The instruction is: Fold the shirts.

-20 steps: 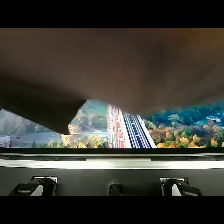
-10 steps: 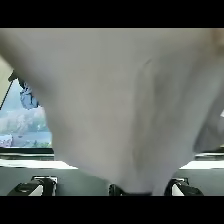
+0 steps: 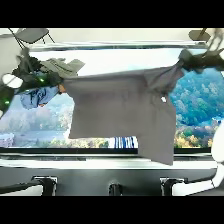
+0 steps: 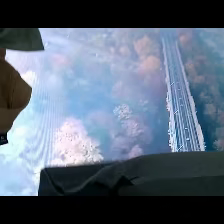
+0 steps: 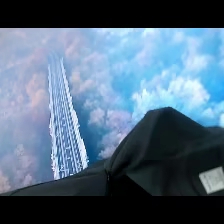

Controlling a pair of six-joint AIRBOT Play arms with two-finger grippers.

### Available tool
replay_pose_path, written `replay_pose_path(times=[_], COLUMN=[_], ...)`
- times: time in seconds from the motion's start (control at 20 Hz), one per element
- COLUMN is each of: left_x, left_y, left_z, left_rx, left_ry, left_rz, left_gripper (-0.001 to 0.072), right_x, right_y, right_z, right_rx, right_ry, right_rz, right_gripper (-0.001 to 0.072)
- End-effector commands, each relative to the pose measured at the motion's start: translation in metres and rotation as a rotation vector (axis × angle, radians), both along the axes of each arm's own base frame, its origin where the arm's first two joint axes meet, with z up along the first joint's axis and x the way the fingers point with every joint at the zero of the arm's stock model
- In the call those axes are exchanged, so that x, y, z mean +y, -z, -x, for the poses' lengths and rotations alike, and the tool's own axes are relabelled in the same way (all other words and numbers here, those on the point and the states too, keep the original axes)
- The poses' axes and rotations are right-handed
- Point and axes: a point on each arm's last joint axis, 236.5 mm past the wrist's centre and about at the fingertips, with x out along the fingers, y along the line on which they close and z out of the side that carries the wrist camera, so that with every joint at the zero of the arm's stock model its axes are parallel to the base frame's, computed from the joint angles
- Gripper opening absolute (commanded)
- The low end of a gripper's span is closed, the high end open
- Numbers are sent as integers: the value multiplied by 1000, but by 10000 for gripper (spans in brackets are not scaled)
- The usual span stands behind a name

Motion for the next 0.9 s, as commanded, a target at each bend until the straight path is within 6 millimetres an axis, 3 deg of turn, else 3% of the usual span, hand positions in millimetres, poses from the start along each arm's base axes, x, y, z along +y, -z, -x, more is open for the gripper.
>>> replay_pose_path(times=[0.0,0.1,0.15,0.2,0.25,0.3,0.4,0.5,0.55,0.7,0.85], left_x=[-25,-43,-46,-46,-42,-32,-1,15,16,18,16], left_y=[61,76,78,75,70,66,66,75,84,129,156], left_z=[2,12,16,23,31,46,83,122,141,200,228], left_rx=[151,207,222,246,284,346,498,658,724,875,883], left_ry=[30,79,93,117,148,188,242,257,267,276,307], left_rz=[79,82,85,86,88,81,59,110,128,114,108], left_gripper=[37,38,82,315,498,514,513,509,509,506,448], right_x=[31,47,47,44,34,17,-37,-85,-97,-93,-82], right_y=[93,110,109,100,90,80,71,77,80,90,105], right_z=[6,14,13,14,20,30,67,123,143,184,208], right_rx=[262,321,315,305,296,293,373,566,636,763,814], right_ry=[-35,-77,-75,-74,-80,-89,-50,-18,2,-14,-32], right_rz=[-142,-141,-141,-145,-125,-78,54,161,168,118,98], right_gripper=[57,57,80,246,478,617,619,427,429,447,449])
